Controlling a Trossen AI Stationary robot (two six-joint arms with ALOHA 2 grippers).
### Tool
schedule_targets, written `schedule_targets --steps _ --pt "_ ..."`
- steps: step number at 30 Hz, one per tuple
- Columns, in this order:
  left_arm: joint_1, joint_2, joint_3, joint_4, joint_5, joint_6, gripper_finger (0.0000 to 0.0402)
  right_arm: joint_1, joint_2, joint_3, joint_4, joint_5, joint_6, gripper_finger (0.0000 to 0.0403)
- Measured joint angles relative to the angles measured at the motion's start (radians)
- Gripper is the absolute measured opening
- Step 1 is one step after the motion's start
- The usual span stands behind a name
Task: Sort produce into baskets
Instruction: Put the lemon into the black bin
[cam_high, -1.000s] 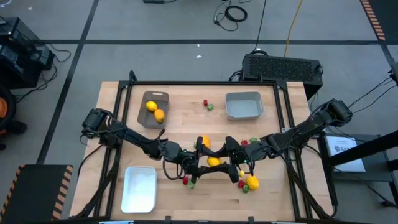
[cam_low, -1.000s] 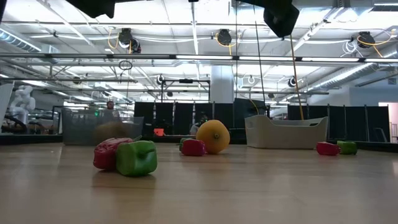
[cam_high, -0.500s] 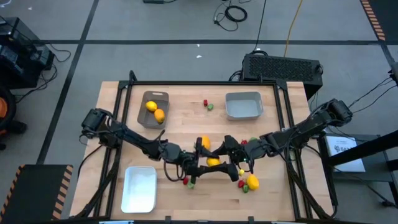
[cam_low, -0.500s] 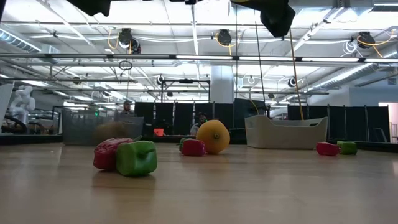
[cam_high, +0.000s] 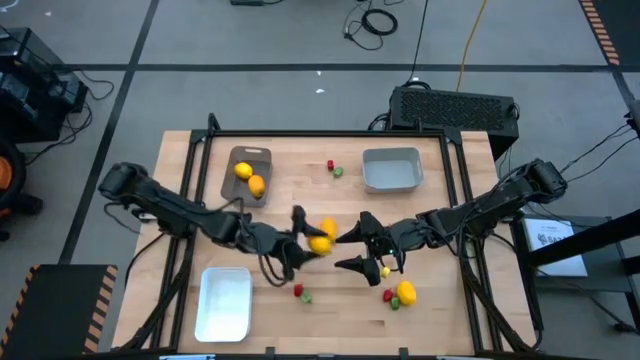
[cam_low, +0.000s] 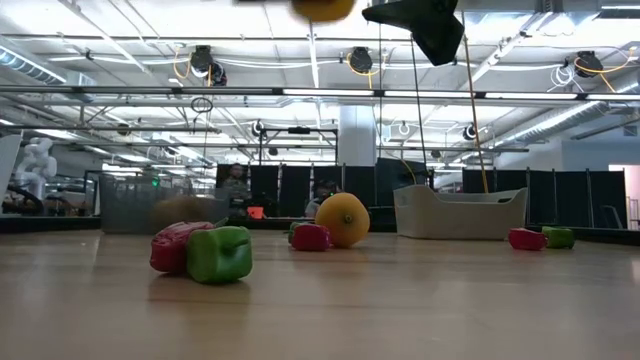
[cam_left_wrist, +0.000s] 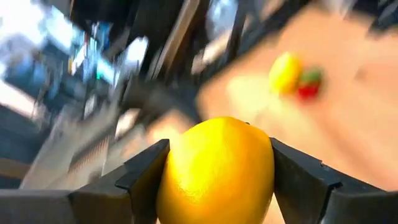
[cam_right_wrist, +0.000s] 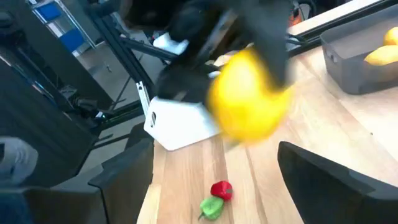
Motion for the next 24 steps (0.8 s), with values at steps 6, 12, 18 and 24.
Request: schedule_targets --steps 6,12,18,24 --pt "0.057 -0.146 0.000 -0.396 -0.150 -0.116 0.0247 0.000 0.000 0.000 -0.032 0.013 -0.021 0.0329" --pt "0.218 -0.245 -0.002 -0.747 -0.253 -0.260 0.0246 0.000 0.000 0.000 -0.080 0.059 -0.019 0.0329" --pt "0.470 -0.311 -0.112 -0.850 -0.263 -0.296 0.0246 0.000 0.000 -0.001 -0.100 0.063 -0.021 0.0329" --pt "0.720 -0.300 -0.178 -0.798 -0.165 -0.298 0.0246 -0.004 0.000 -0.001 -0.114 0.112 -0.047 0.0329"
